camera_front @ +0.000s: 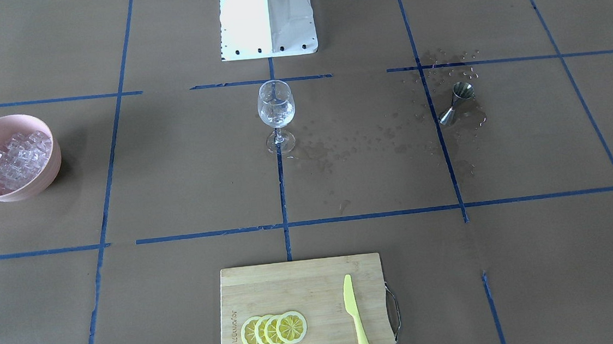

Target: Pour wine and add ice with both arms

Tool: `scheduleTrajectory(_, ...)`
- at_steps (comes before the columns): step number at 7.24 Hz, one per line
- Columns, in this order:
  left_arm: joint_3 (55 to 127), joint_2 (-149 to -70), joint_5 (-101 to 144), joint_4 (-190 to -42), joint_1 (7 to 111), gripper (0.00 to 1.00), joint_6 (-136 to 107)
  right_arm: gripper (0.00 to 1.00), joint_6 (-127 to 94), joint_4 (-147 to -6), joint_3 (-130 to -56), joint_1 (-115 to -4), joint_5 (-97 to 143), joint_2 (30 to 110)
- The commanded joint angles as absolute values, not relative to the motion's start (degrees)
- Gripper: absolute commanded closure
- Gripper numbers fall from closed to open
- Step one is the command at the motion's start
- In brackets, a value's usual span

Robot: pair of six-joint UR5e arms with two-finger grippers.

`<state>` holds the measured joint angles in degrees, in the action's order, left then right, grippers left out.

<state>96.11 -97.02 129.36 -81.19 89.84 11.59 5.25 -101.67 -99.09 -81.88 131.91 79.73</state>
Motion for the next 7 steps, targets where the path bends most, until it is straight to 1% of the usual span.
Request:
scheduleTrajectory(1,95.4,-92.8,132.9,-81.1,90.3,0.0,10.6,0.0,7.2,-98.9,-96.7,-83.4,132.1,84.5)
scheduleTrajectory(2,95.2,-92.5,132.9,-81.2,90.2,0.0,8.5,0.0,6.2,-95.2,-95.7,-85.4,132.4,85.3)
scheduleTrajectory(4,95.1,-92.4,132.8,-81.3,90.3,0.0,8.3,0.0,5.2,-94.8,-94.8,-88.7,134.7,89.9)
scheduleTrajectory(5,95.2,-92.1,132.7,-81.2,90.3,0.0,8.3,0.0,5.2,-94.7,-94.7,-90.4,139.5,90.7)
scheduleTrajectory(7,95.4,-90.3,132.8,-81.4,90.3,0.0,8.4,0.0,3.3,-94.7,-94.9,-91.3,139.8,90.5)
